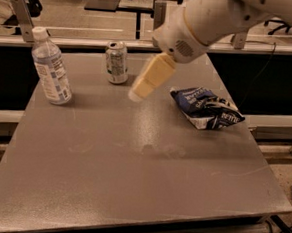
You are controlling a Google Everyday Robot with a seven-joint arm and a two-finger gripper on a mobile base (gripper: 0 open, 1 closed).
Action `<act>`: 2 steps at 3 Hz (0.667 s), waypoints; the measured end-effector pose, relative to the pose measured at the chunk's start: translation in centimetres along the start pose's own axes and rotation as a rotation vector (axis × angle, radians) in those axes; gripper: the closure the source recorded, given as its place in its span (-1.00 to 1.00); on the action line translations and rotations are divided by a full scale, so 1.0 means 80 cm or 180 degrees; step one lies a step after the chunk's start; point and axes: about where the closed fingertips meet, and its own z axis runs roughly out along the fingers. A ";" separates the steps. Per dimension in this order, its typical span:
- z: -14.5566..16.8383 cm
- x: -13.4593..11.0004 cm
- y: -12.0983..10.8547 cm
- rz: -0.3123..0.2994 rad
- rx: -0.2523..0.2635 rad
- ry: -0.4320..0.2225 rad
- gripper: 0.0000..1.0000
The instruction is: Knock blue plastic bottle over
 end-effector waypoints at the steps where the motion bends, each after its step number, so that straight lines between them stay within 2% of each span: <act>1: 0.045 -0.055 -0.006 -0.0006 -0.0071 -0.0246 -1.00; 2: 0.073 -0.081 -0.011 0.0014 -0.0106 -0.0338 -1.00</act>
Offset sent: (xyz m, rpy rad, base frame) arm 0.0451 0.1169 -0.0035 0.1419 0.0140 0.0510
